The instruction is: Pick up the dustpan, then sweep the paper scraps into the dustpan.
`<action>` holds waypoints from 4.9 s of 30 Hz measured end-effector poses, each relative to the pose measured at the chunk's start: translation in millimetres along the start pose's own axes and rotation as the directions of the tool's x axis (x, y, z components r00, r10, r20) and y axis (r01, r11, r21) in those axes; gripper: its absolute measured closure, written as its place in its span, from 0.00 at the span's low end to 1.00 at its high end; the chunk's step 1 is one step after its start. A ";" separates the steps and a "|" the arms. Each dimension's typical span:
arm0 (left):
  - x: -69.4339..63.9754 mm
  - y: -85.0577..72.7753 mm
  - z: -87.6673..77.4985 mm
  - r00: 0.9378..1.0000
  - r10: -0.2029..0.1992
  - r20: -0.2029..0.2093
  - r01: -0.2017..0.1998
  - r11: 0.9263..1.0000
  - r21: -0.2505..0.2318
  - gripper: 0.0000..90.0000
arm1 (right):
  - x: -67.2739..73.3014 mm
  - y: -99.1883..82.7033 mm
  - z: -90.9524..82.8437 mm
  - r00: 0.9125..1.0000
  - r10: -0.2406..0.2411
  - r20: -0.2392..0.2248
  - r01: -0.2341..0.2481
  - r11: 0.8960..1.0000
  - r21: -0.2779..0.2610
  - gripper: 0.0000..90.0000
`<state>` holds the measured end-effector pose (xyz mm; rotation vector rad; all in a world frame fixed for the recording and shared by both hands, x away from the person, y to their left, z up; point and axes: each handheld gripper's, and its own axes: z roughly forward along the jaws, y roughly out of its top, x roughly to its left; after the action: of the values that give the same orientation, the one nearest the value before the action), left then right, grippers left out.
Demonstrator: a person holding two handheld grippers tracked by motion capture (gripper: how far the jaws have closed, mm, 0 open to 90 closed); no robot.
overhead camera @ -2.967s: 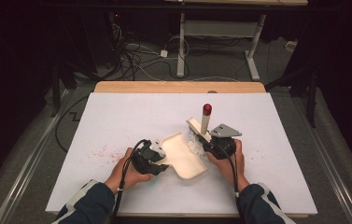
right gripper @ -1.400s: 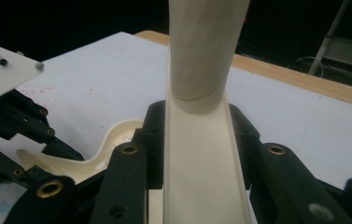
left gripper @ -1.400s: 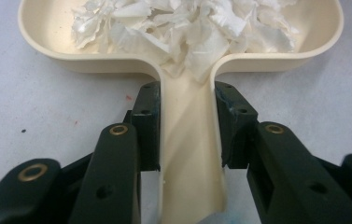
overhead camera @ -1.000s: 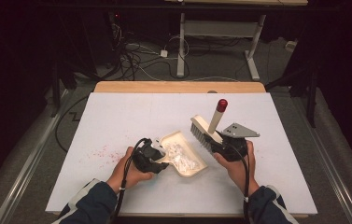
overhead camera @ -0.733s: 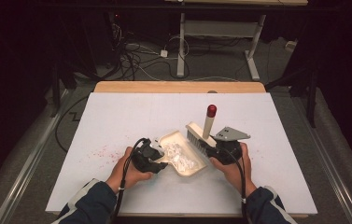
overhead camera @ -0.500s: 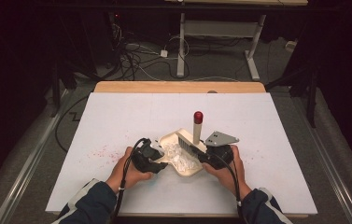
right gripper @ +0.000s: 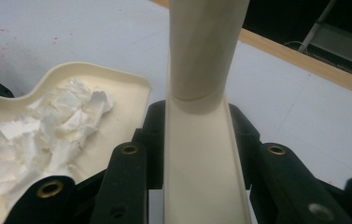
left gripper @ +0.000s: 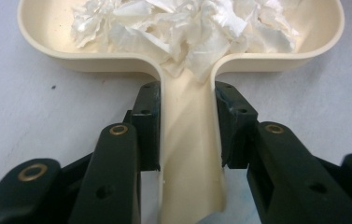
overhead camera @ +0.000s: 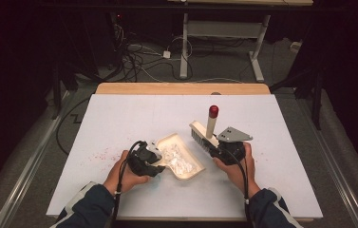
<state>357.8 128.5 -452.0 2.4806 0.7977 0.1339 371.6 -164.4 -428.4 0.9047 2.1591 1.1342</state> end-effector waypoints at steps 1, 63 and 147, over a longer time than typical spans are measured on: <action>0.9 -1.7 -0.8 1.000 -0.002 0.000 0.002 1.000 0.001 0.71 | -1.1 -0.7 0.5 1.000 0.008 -0.003 -0.008 1.000 0.001 0.75; 44.5 -70.5 -45.8 0.958 -0.249 -0.140 0.239 0.967 -0.085 0.71 | -25.0 -22.5 -104.0 0.958 -0.004 -0.287 0.036 0.994 0.106 0.75; 59.1 -93.7 -43.8 0.858 -0.464 -0.219 0.421 0.881 -0.216 0.61 | -146.7 -35.2 -44.6 0.943 0.147 -0.299 -0.044 0.944 0.326 0.54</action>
<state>347.3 246.3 -466.3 2.0859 1.3968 0.3535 421.9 -312.9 -414.6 1.0310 2.6450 1.0567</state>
